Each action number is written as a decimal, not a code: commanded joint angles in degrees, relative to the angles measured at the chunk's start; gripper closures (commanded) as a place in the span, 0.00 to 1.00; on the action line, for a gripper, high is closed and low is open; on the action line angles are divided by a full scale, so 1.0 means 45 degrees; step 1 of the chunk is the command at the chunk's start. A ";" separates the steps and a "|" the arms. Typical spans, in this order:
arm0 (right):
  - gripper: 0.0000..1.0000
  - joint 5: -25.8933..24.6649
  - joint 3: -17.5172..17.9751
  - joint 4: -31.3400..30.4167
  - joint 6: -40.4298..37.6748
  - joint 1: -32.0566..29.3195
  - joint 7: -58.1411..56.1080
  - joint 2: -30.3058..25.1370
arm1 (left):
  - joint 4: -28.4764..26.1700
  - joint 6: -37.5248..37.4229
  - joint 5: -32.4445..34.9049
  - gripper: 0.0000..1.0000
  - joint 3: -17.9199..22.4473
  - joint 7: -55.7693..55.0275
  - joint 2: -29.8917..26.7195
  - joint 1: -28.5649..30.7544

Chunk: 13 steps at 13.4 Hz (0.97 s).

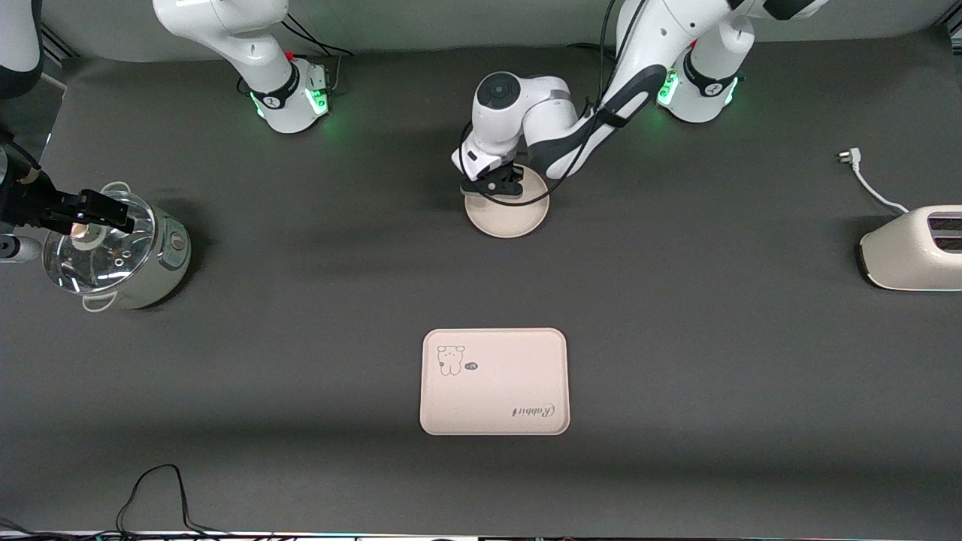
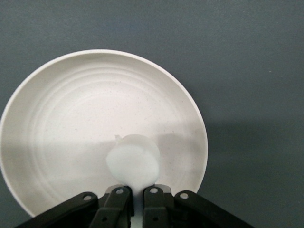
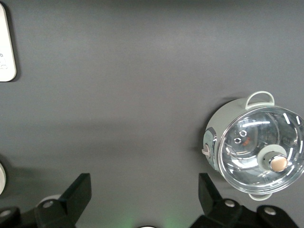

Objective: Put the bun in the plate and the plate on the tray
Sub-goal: 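Lower the bun onto the plate and open the left gripper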

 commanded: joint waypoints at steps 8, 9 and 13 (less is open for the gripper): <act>0.00 0.0446 -0.0057 -0.0670 0.0288 0.0053 -0.0301 -0.0375 | 0.0483 -0.0109 0.1013 0.00 0.0493 -0.0576 0.0434 -0.0331; 0.00 0.0446 -0.0038 -0.0748 0.0366 0.0053 -0.0301 -0.0452 | 0.0483 -0.0109 0.1091 0.00 0.0532 -0.0576 0.0434 -0.0350; 0.00 0.0466 -0.0018 -0.1354 0.0738 0.0053 -0.0301 -0.0765 | 0.0386 -0.0129 0.1306 0.00 0.0864 -0.0556 0.0473 -0.0351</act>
